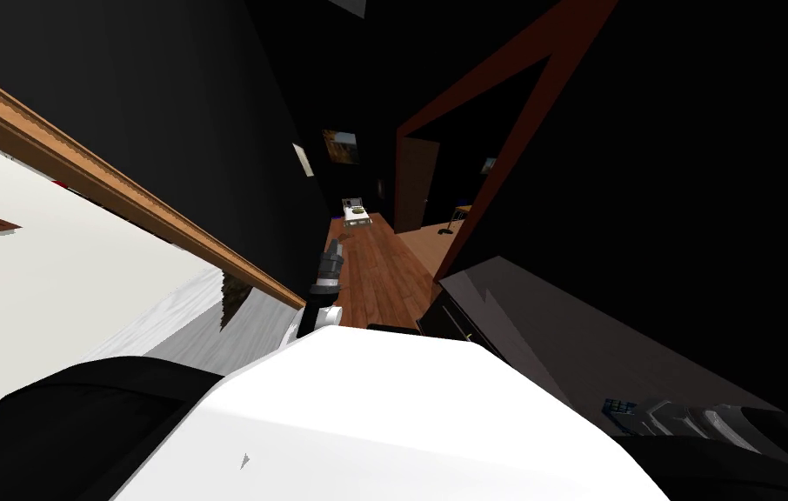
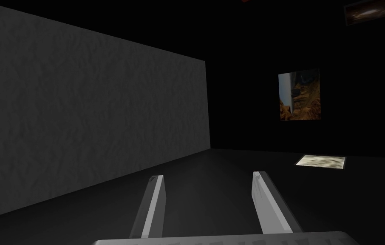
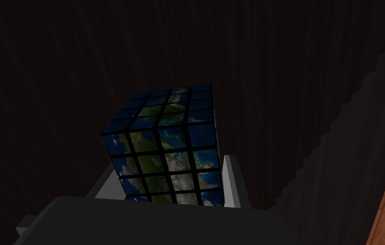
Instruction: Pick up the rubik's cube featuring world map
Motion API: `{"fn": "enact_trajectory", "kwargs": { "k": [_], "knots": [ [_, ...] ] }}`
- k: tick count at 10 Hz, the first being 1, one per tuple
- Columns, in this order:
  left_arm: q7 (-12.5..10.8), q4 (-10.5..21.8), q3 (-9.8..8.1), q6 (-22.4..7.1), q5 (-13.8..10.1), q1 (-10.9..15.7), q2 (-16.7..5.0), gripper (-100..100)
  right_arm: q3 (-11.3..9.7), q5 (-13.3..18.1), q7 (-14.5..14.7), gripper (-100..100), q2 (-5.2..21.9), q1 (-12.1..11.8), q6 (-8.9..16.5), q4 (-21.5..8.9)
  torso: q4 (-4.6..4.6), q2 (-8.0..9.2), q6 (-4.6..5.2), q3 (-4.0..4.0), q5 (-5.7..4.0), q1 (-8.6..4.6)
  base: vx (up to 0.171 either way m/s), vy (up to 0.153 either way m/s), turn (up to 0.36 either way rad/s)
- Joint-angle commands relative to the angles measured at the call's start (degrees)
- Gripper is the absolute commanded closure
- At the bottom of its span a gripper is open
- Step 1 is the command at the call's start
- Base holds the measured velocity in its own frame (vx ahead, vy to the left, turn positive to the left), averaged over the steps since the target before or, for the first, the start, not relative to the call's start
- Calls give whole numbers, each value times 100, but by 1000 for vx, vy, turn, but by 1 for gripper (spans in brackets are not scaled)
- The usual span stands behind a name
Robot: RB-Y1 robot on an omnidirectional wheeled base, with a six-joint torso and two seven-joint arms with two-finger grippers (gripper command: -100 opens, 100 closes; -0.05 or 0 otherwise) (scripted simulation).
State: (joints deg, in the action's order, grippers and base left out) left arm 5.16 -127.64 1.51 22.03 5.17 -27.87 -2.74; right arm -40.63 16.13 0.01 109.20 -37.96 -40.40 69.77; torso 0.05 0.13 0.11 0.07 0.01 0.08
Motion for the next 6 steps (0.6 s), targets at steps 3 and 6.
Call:
{"fn": "enact_trajectory", "kwargs": {
  "k": [3,6],
  "knots": [
    [0,0,0,0,0,0,0,0,30,-55,-81,100,273,39,-145,55,1,3,1,2,4,3,-12,2,-50],
    [0,0,0,0,0,0,0,0,28,-82,-91,0,339,42,-140,104,1,8,2,4,2,5,-13,1,-30]
  ]
}}
